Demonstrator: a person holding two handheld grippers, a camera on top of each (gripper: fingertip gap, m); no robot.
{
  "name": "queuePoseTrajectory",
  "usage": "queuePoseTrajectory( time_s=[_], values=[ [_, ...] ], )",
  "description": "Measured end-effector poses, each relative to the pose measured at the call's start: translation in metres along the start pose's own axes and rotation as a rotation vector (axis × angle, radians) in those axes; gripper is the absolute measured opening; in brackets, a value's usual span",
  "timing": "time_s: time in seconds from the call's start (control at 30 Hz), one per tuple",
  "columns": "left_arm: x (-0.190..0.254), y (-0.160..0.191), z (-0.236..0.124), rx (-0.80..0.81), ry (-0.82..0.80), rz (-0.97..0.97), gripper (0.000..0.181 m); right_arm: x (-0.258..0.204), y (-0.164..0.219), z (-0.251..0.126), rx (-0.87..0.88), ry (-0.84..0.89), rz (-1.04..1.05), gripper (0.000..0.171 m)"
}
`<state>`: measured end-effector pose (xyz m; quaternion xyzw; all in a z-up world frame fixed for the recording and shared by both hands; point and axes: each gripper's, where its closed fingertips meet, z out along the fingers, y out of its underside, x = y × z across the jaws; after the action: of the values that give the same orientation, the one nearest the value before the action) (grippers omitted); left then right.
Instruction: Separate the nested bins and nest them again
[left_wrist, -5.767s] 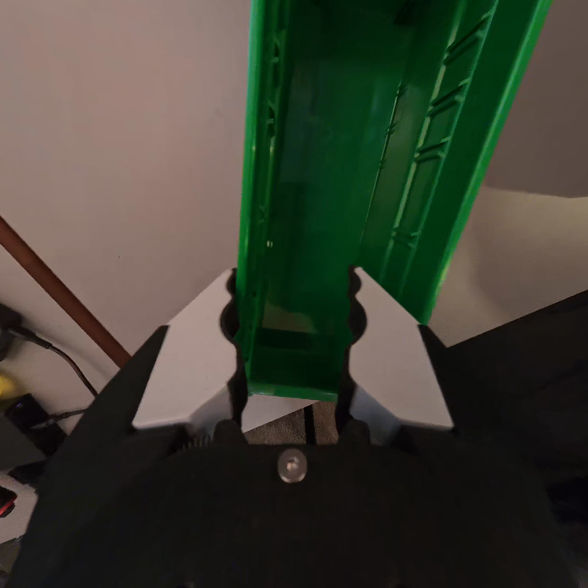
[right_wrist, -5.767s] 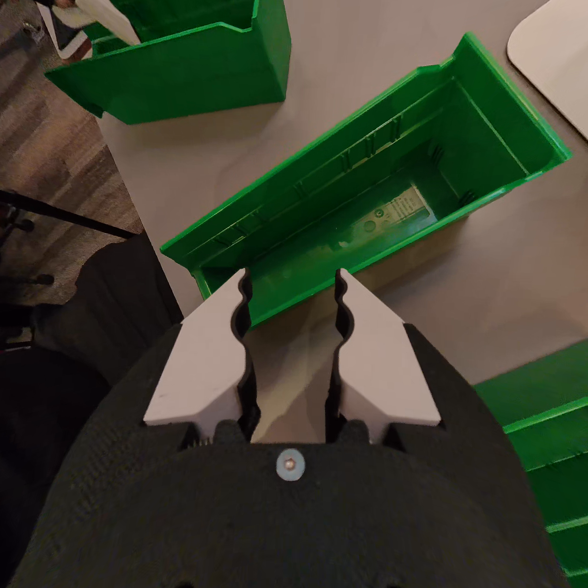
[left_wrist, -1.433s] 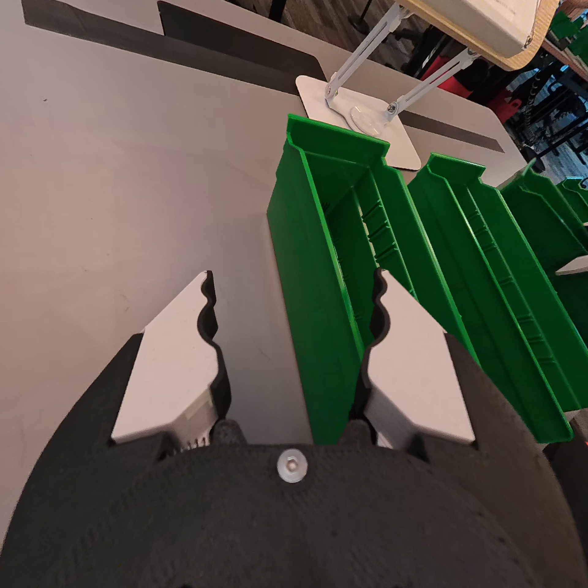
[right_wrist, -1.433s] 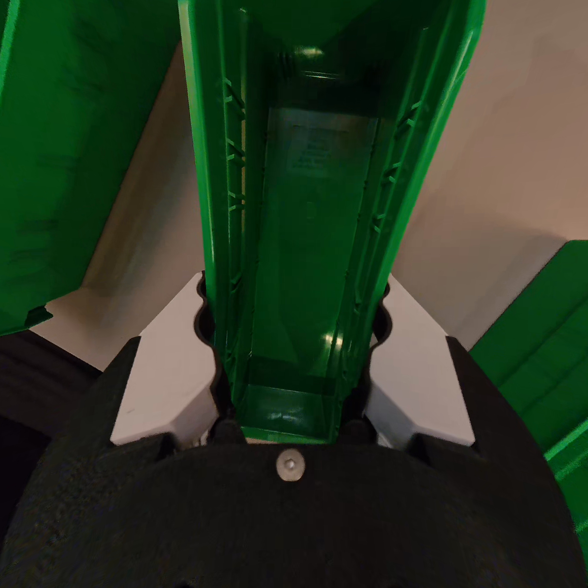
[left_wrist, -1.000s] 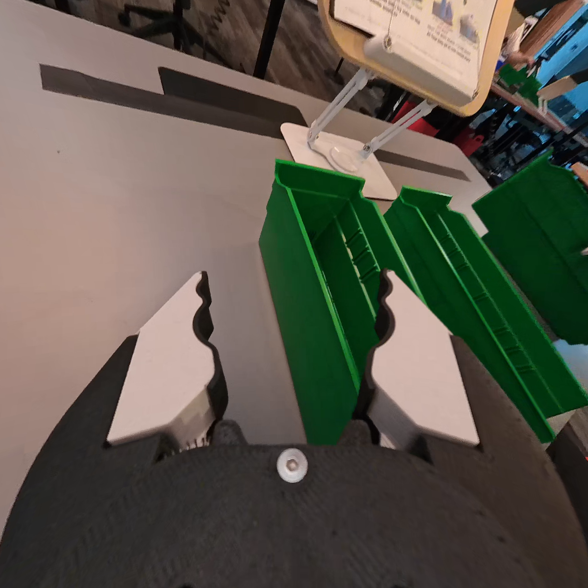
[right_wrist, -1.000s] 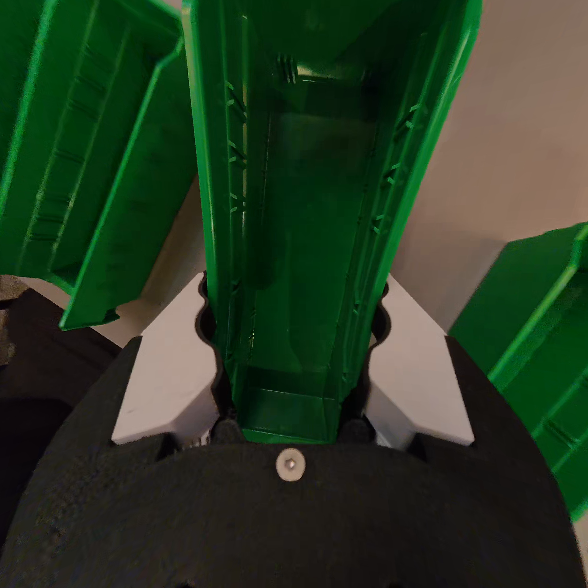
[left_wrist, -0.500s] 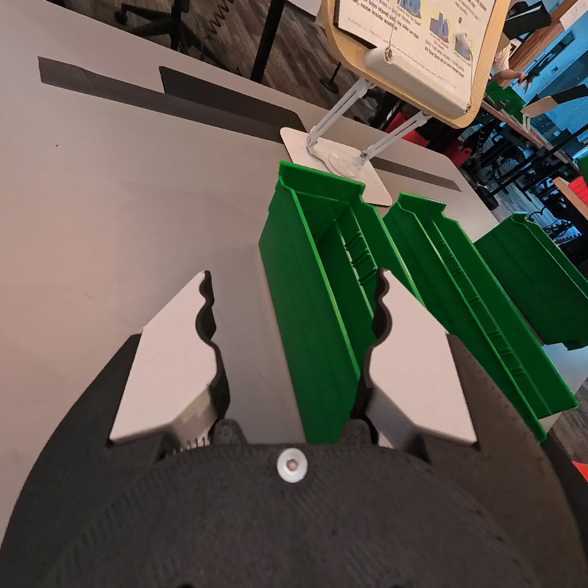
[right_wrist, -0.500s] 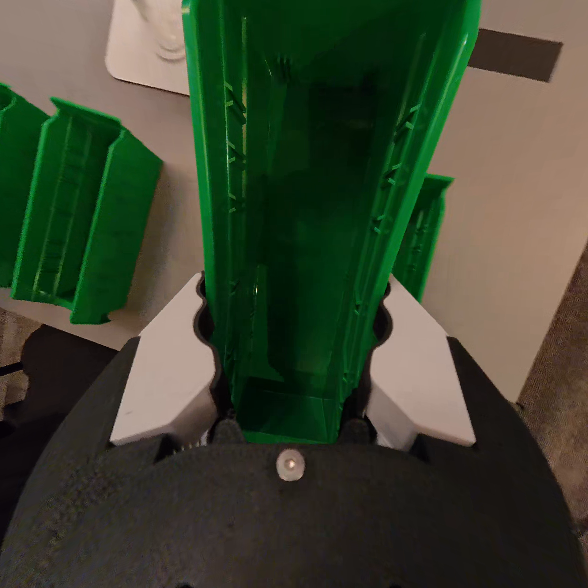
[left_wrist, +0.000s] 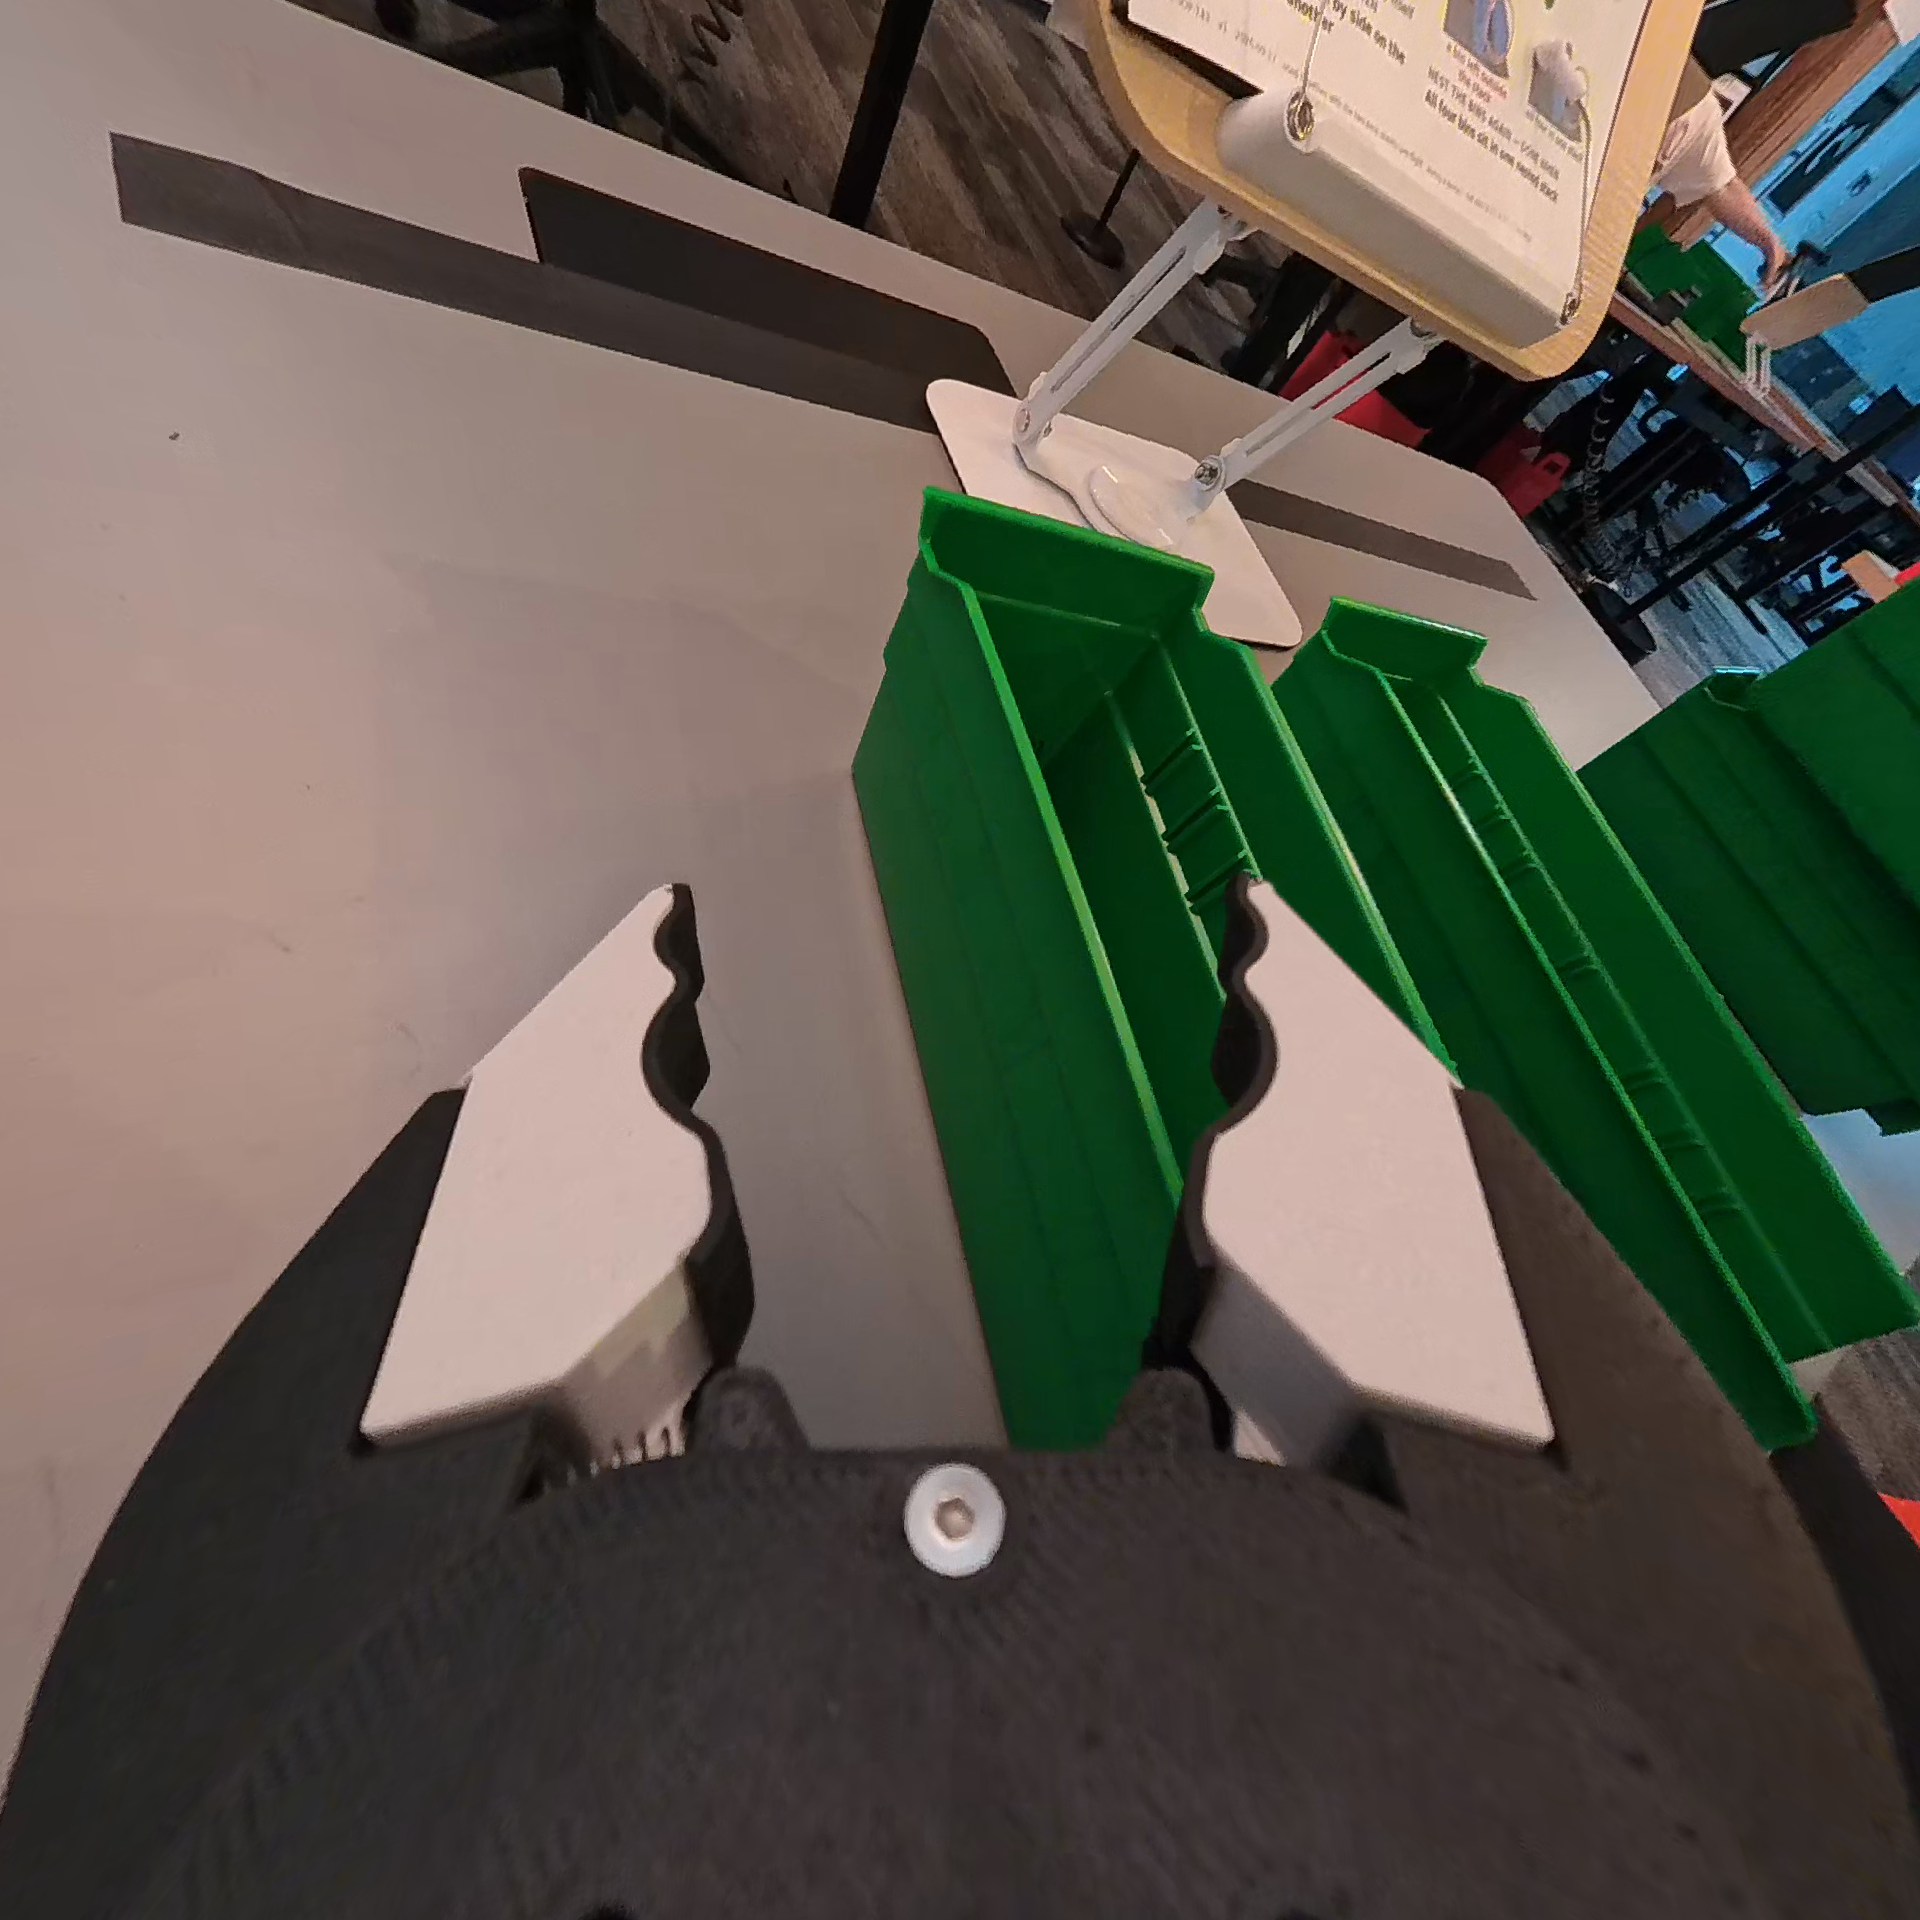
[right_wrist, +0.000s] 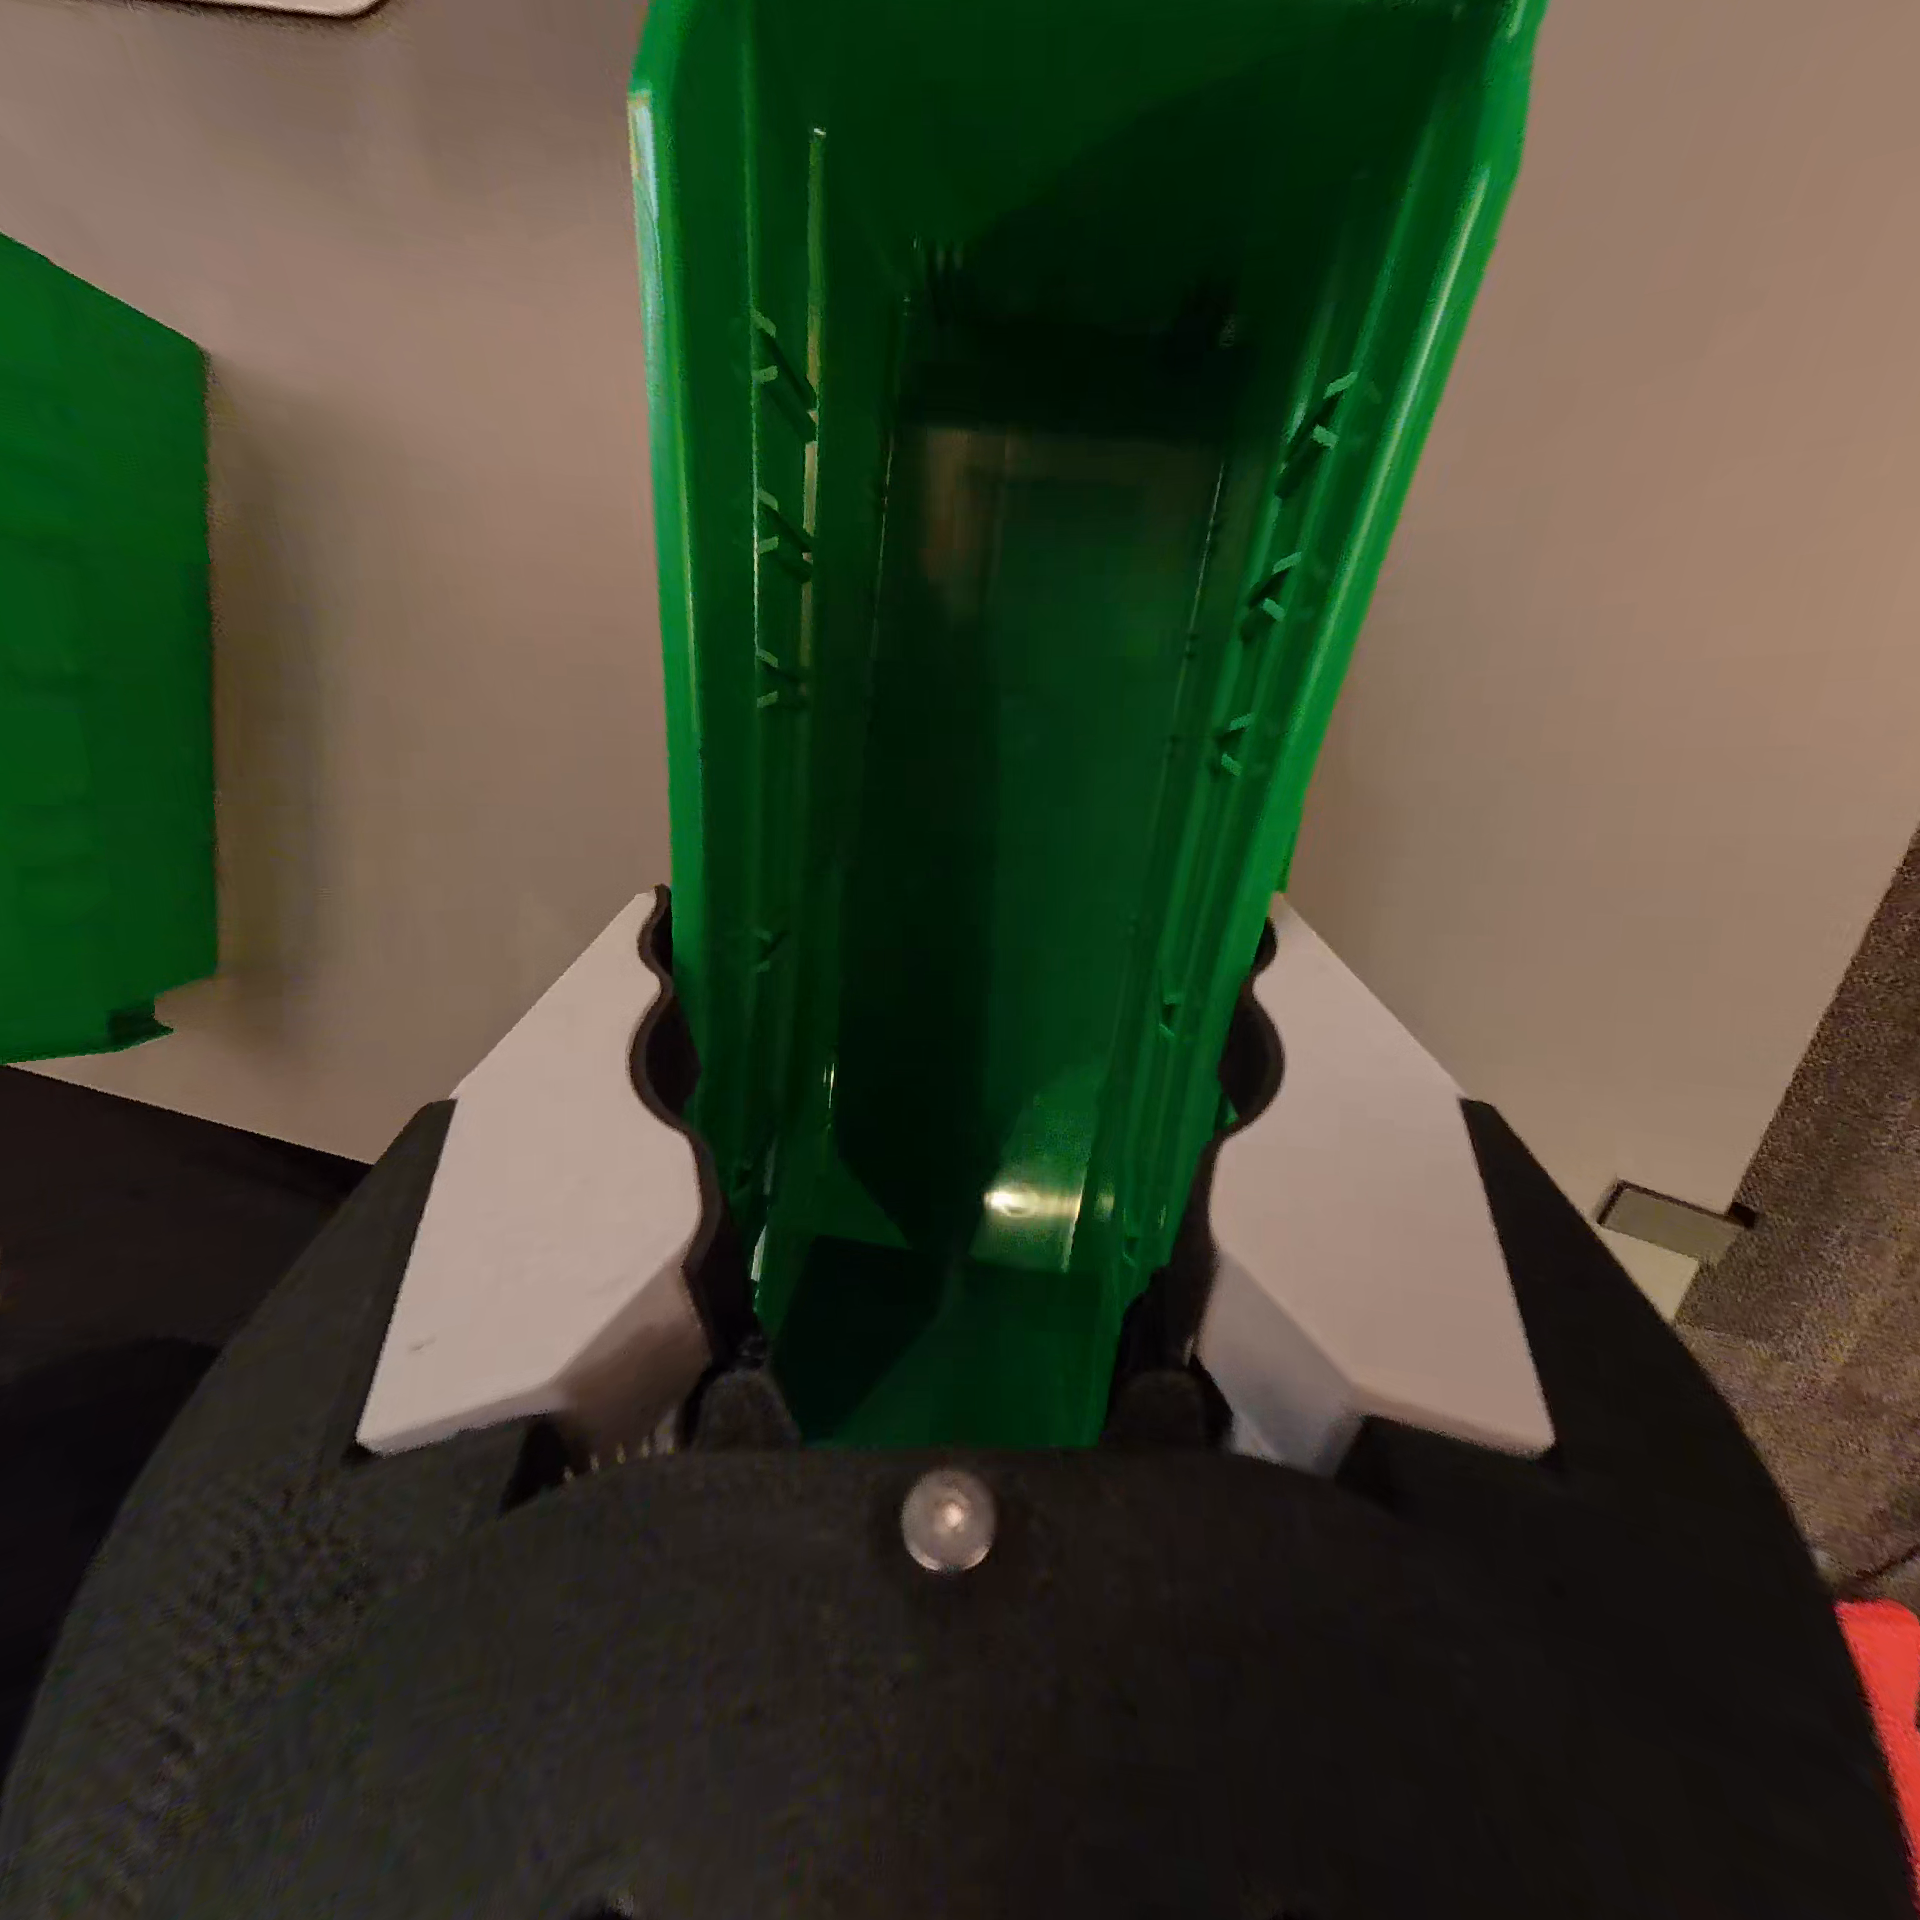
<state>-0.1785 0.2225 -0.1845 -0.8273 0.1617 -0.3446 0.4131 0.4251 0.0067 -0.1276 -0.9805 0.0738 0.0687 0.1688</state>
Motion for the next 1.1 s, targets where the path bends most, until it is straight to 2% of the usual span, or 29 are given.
queuePoseTrajectory(
  time_s=[0.27, 0.57, 0.9, 1.1],
  values=[
    [0.000, 0.004, 0.002, -0.018, -0.001, 0.007, 0.098, 0.006, -0.008, 0.003, -0.029, -0.049, 0.000, 0.103],
    [-0.002, 0.008, 0.006, -0.032, -0.004, 0.008, 0.098, 0.021, -0.012, 0.009, -0.039, -0.018, -0.016, 0.103],
    [-0.003, 0.010, 0.007, -0.039, -0.010, 0.013, 0.099, 0.027, 0.007, 0.052, -0.076, 0.042, -0.030, 0.106],
    [0.011, 0.014, 0.014, -0.052, 0.075, 0.005, 0.106, 0.027, 0.009, 0.059, -0.068, 0.073, -0.116, 0.110]
  ],
)
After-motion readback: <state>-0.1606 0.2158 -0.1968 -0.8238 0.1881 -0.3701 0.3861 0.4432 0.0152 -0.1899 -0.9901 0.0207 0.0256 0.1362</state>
